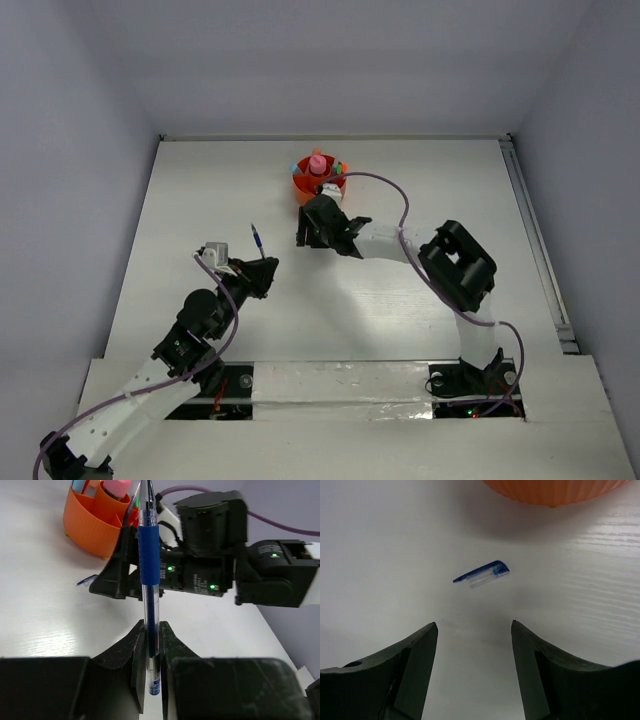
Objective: Sort the stationery into containers
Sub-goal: Pick up the pen cap from the center of the board.
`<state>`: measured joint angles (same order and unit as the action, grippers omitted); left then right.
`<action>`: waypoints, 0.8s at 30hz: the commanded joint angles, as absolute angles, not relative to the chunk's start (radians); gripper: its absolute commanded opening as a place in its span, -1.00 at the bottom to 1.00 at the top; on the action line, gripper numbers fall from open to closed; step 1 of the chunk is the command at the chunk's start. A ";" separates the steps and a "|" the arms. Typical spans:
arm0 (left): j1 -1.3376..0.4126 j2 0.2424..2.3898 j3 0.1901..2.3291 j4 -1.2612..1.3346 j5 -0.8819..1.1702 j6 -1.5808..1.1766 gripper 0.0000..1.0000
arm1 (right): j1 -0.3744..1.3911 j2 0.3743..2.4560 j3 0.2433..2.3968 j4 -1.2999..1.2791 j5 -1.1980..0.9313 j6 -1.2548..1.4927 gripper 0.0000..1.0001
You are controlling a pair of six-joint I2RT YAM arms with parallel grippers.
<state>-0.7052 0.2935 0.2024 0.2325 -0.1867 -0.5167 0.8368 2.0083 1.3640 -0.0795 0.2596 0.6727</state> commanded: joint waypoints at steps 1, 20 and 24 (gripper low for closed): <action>-0.706 0.276 0.195 0.253 -0.167 -0.506 -1.00 | 0.833 2.058 1.472 -0.092 0.334 0.727 0.33; -0.706 0.282 0.193 0.264 -0.149 -0.506 -1.00 | 0.833 2.279 1.716 -0.239 0.423 0.680 0.19; -0.706 0.281 0.193 0.262 -0.153 -0.505 -1.00 | 0.833 2.327 1.767 -0.279 0.417 0.664 -0.05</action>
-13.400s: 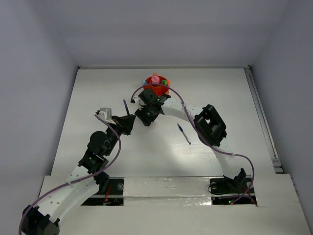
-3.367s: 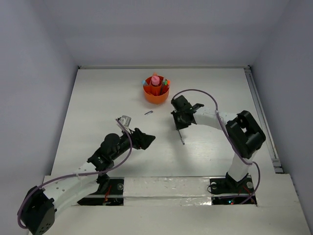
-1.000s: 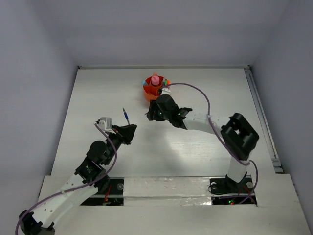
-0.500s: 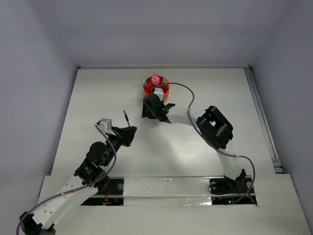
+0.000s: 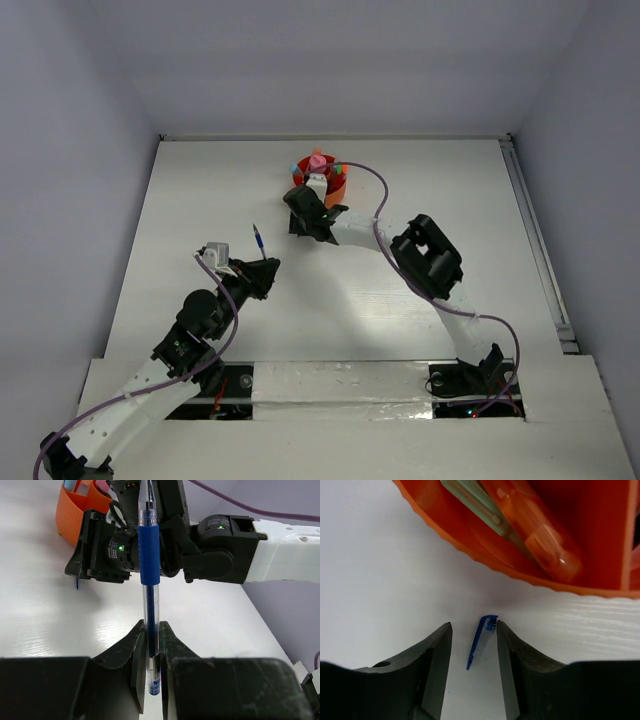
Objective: Sort the stationery into containers
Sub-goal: Pick up the pen cap from the center of the board.
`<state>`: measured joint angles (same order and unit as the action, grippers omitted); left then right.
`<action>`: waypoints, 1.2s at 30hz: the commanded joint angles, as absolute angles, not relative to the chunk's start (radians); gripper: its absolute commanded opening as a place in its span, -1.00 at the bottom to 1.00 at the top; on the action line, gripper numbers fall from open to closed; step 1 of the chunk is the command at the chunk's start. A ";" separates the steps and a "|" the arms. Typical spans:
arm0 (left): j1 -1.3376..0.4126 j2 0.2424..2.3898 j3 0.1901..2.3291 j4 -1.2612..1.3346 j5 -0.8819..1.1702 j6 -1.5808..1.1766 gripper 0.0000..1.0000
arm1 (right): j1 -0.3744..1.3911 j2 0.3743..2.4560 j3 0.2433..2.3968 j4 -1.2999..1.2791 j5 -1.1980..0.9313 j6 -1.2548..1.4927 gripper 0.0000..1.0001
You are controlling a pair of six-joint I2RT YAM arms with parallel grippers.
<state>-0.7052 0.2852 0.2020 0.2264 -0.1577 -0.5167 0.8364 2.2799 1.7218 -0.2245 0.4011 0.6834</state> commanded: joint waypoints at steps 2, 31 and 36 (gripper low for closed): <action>-0.706 0.282 0.193 0.261 -0.155 -0.505 -1.00 | 0.833 2.332 1.773 -0.285 0.414 0.647 -0.17; -0.706 0.256 0.193 0.252 -0.169 -0.503 -1.00 | 0.842 2.525 2.040 -0.664 0.417 0.462 -0.58; -0.706 0.261 0.195 0.247 -0.173 -0.503 -1.00 | 0.842 2.507 2.003 -0.660 0.414 0.457 -1.00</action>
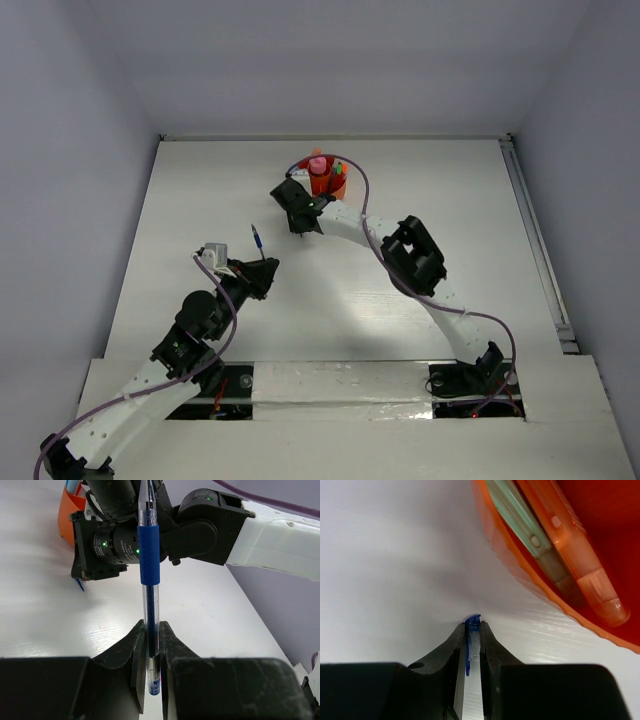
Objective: Sort the stationery into containers
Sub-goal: Pick up the pen cap from the center of the board, then close the pen cap on the pen.
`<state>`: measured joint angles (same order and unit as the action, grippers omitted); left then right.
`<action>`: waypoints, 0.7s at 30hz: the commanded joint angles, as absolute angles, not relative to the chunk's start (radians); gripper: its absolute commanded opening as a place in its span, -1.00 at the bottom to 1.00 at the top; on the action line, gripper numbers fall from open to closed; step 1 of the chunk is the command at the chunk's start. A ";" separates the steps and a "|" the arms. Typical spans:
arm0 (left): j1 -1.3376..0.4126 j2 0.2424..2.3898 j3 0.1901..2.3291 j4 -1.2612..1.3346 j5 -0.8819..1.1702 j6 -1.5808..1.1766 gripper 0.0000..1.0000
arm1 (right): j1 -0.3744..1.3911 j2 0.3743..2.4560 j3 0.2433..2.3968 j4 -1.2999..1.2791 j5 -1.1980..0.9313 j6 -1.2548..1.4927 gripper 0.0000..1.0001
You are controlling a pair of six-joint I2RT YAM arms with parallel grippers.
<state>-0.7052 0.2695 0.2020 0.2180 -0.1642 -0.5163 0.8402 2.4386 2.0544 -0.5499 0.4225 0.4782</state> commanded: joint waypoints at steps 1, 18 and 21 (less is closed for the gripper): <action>-0.706 0.262 0.193 0.247 -0.175 -0.502 -1.00 | 0.842 2.499 1.987 -0.655 0.417 0.462 -1.00; -0.706 0.560 0.160 0.582 0.135 -0.548 -1.00 | 0.842 1.479 0.965 0.365 0.193 0.584 -1.00; -0.706 0.655 0.178 0.656 0.184 -0.560 -1.00 | 0.842 1.376 0.841 0.526 0.183 0.645 -1.00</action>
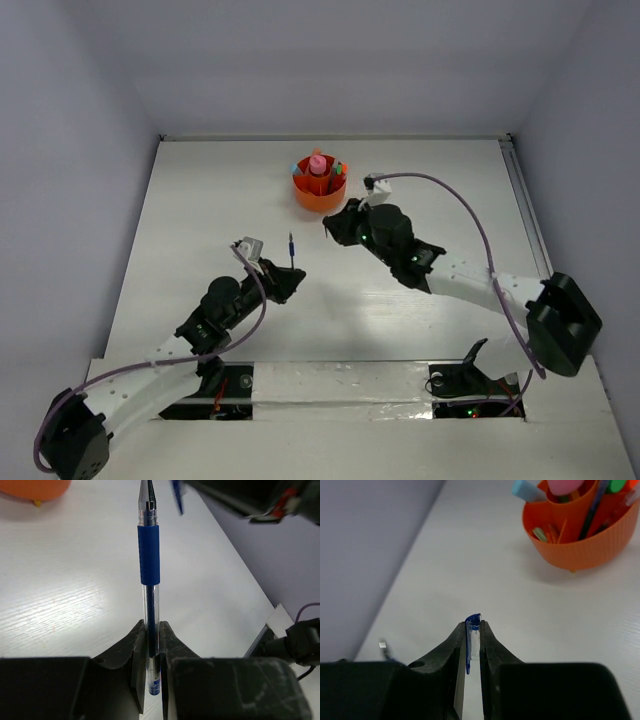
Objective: Sort the stationery into containers
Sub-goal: Close the pen cap on the pen.
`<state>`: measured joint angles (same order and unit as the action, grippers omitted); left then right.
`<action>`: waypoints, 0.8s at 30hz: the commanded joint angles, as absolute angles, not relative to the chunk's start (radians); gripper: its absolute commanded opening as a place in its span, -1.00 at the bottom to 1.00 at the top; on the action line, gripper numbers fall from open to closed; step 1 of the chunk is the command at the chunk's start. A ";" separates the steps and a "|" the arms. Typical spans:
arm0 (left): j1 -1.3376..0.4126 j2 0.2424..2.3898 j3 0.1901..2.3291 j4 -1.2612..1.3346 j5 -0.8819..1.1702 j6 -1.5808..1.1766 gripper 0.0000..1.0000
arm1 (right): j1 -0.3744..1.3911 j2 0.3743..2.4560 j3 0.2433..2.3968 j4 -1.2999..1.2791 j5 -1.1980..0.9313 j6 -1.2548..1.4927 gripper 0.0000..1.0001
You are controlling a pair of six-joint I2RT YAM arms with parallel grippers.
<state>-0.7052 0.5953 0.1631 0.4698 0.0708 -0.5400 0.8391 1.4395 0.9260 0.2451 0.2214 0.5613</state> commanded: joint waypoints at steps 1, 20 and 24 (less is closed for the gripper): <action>-0.706 0.673 0.184 0.670 0.193 -0.571 -1.00 | 0.842 1.361 0.791 0.567 0.186 0.661 -1.00; -0.706 0.842 0.250 0.775 0.284 -0.640 -1.00 | 0.851 1.388 0.772 0.905 -0.032 0.770 -1.00; -0.706 0.847 0.252 0.773 0.288 -0.635 -1.00 | 0.851 1.396 0.802 0.867 -0.037 0.744 -1.00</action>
<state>-0.7052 0.8482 0.2054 0.7124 0.2634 -0.6342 0.8406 1.3930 0.7361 0.8219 -0.0124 0.7704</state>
